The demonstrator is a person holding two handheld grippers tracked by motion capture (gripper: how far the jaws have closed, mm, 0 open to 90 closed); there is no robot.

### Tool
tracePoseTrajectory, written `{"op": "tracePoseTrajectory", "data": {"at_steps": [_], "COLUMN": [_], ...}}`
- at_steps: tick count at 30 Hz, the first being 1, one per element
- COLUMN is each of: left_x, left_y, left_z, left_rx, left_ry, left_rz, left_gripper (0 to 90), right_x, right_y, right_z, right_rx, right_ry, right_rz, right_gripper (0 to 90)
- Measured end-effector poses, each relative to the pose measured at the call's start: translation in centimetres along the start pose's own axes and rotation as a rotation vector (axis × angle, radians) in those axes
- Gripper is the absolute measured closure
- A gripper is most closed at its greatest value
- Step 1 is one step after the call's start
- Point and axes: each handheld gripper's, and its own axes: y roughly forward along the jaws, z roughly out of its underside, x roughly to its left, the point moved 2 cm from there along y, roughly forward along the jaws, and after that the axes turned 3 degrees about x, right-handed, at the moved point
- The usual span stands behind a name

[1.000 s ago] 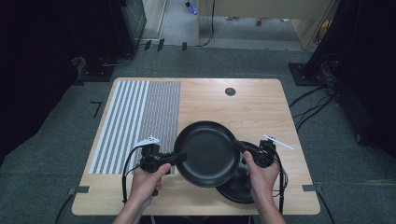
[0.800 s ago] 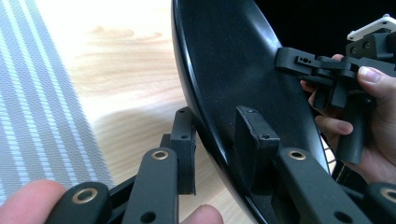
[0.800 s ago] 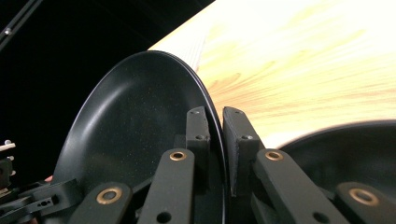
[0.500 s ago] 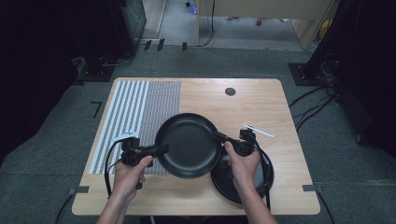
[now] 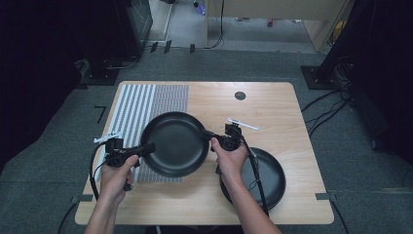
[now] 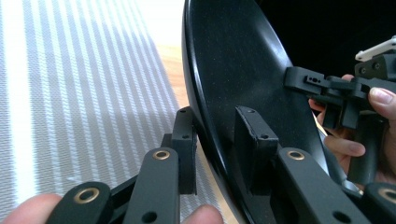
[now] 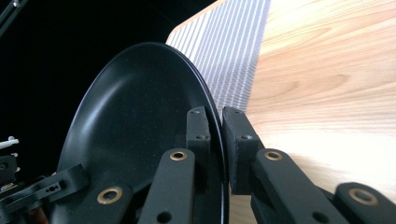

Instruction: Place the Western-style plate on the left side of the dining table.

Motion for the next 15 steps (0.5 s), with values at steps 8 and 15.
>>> {"op": "tracePoseTrajectory", "data": {"at_steps": [8, 15], "left_x": [3.2, 5.6], "left_y": [-0.7, -1.4], "left_z": [-0.4, -0.8], "left_rx": [-0.043, -0.074], "left_ry": [-0.049, -0.095], "left_rz": [-0.050, -0.084], "left_gripper": [71.5, 72.0], "right_x": [0.8, 1.3], "right_y": [4.0, 7.4], "right_z": [-0.1, -0.3], "right_rx": [0.045, 0.076], "right_ry": [0.000, -0.007], "right_rz": [-0.008, -0.007], "right_gripper": [82.5, 82.0]}}
